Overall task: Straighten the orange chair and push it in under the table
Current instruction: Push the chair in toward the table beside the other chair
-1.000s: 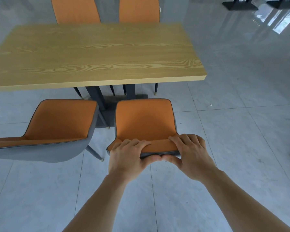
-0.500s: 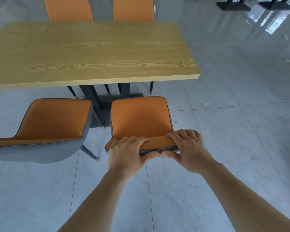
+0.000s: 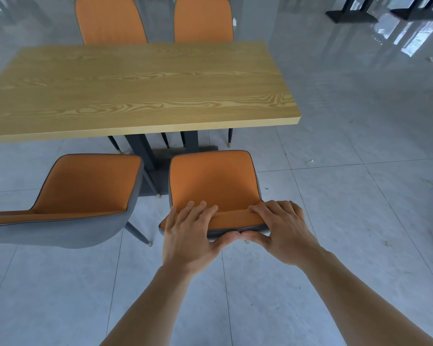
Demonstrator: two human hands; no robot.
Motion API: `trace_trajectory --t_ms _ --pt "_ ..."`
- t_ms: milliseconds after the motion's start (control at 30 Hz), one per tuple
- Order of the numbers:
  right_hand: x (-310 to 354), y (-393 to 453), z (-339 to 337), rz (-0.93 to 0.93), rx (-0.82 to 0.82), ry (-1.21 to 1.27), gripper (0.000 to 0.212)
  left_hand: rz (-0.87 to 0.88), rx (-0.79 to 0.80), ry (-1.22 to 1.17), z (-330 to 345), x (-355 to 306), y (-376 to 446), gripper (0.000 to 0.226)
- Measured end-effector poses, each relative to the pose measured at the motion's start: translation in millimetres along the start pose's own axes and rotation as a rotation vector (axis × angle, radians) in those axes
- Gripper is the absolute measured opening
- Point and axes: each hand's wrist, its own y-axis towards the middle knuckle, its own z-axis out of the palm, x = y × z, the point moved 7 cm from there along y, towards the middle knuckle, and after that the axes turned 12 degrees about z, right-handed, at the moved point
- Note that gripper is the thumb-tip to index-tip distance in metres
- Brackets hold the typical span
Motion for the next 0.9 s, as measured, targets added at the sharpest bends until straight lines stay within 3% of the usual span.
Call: trace_trajectory --t_ms 300,900 --pt "0.1 3.1 0.5 -0.011 0.020 0.009 0.096 -0.086 0.033 0.008 -3.9 0.0 1.4 0.092" --pt "5.2 3.2 -0.5 -0.002 0.010 -0.054 0.091 -0.059 0.136 0.042 -3.4 6.1 6.7 0.090"
